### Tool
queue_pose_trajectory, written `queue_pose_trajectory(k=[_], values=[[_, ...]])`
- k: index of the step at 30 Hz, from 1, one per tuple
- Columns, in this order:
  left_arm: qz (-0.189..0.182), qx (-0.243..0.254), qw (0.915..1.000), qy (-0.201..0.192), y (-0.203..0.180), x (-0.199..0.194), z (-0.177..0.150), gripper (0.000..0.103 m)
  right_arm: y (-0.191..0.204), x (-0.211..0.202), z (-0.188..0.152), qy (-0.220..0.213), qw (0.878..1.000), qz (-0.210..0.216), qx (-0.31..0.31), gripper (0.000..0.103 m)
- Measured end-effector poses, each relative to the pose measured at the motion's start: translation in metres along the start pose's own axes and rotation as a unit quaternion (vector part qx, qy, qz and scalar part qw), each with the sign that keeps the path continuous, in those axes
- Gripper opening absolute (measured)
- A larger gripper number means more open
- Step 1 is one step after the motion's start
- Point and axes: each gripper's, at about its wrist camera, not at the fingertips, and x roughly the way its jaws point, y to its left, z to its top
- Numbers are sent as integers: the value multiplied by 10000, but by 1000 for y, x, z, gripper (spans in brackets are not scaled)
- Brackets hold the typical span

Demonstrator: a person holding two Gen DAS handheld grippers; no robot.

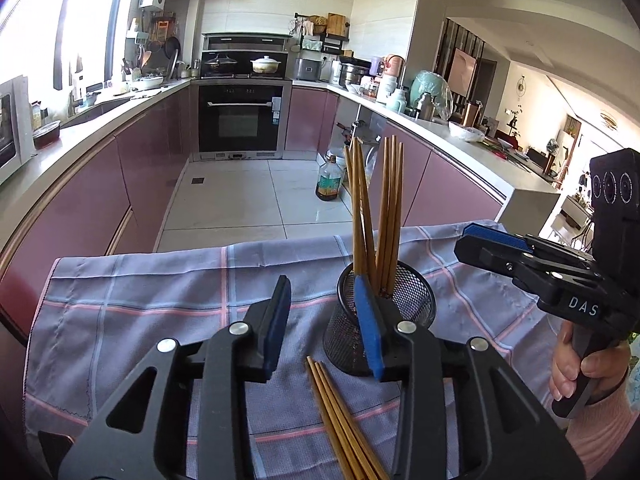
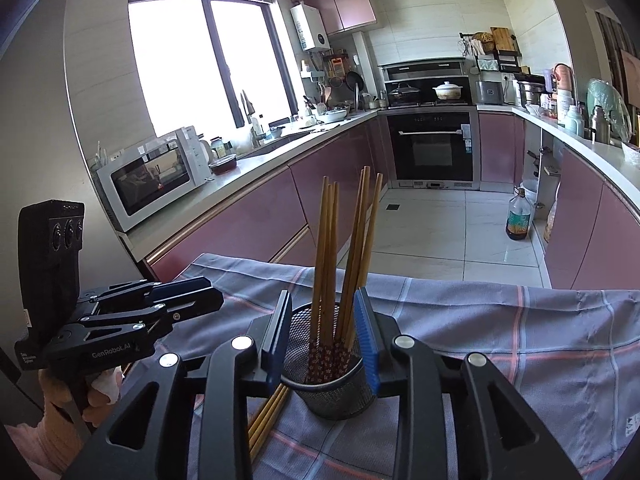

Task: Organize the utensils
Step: 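Withdraw both grippers from the cup back to the chopstick pile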

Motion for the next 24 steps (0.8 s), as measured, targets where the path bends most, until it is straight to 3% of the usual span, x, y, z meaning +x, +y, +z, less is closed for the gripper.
queue_pose_trajectory(k=[9, 17, 24], values=[[224, 133, 9997, -32, 6, -31, -37, 44, 28, -5, -39, 288, 9986, 344, -276, 36], [261, -137, 9988, 392, 21, -27, -81, 45, 39, 27, -91, 1076, 9931, 437, -188, 36], [251, -338, 9965, 728, 32, -14, -105, 45, 42, 41, -113, 1428, 9889, 401, 13, 36]])
